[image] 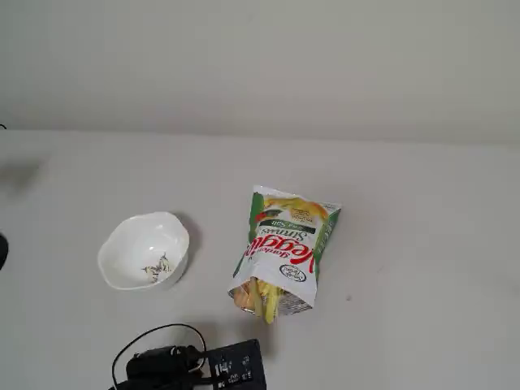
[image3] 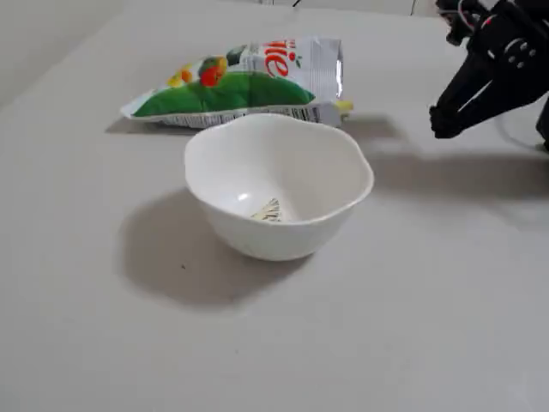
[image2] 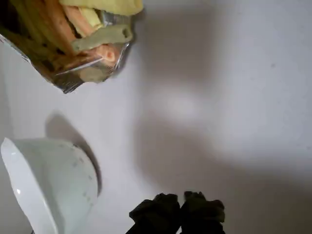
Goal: Pick up veggie straw from inside of open veggie straw packet and place it inside the bowl on the left side of the veggie straw packet
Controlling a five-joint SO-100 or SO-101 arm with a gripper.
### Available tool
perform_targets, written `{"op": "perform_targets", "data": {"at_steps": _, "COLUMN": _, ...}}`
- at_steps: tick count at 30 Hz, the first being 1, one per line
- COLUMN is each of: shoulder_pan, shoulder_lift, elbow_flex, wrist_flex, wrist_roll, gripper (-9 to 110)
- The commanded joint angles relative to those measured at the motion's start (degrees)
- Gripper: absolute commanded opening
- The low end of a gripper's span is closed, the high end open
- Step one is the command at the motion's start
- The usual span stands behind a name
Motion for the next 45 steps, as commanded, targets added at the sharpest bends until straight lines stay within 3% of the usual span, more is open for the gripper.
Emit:
{"op": "perform_targets", "data": {"at_steps": 1, "shoulder_pan": -0.6, "shoulder_lift": 0.5, "elbow_flex": 0.0, "wrist_flex": -1.4, "wrist_roll": 0.3, "gripper": 0}}
{"op": "perform_targets", "data": {"at_steps": 45, "shoulder_pan": -2.1, "shoulder_lift": 0.5, "elbow_flex": 0.0, "wrist_flex": -1.4, "wrist_roll": -1.1, "gripper": 0}}
